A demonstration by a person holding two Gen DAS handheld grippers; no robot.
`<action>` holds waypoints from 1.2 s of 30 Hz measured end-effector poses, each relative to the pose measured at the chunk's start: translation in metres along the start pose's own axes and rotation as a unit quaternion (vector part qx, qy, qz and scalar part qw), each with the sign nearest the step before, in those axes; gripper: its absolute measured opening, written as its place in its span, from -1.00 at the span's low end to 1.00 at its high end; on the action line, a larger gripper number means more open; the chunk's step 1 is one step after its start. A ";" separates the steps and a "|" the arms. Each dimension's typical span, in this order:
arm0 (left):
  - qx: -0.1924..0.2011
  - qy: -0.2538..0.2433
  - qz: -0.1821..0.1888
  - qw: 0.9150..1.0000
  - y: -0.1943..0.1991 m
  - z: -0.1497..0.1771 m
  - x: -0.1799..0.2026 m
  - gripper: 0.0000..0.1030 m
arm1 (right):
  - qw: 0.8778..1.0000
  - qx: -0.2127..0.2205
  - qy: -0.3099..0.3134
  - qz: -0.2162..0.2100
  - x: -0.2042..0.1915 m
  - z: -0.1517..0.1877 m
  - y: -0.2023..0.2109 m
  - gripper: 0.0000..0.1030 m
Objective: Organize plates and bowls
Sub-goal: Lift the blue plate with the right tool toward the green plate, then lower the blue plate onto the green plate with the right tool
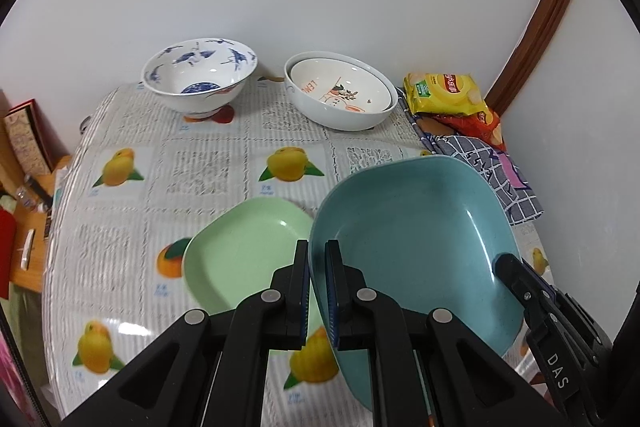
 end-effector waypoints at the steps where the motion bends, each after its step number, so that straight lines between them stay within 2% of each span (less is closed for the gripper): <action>1: 0.002 0.000 -0.001 1.000 0.004 0.002 -0.001 -0.85 | 1.000 0.000 -0.001 -0.002 -0.001 0.002 0.004 -0.89; 15: 0.019 0.006 -0.004 1.000 0.052 0.034 -0.017 -0.85 | 1.000 0.017 0.006 -0.009 -0.024 0.028 0.054 -0.89; 27: 0.019 0.002 0.000 1.000 0.067 0.061 -0.008 -0.85 | 1.000 0.020 0.005 -0.001 -0.019 0.051 0.079 -0.89; 36: 0.020 0.011 -0.004 1.000 0.069 0.065 -0.006 -0.85 | 1.000 0.021 0.010 -0.002 -0.015 0.053 0.084 -0.89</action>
Point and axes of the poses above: each gripper's, at about its wrist camera, not at the fingertips, and y roughly against the way its jaws point, x to its right, z to its underside, the point moved 3 cm from there along -y, roughly the way its jaws point, and after that the axes turned 3 degrees about x, right-handed, at the moved point
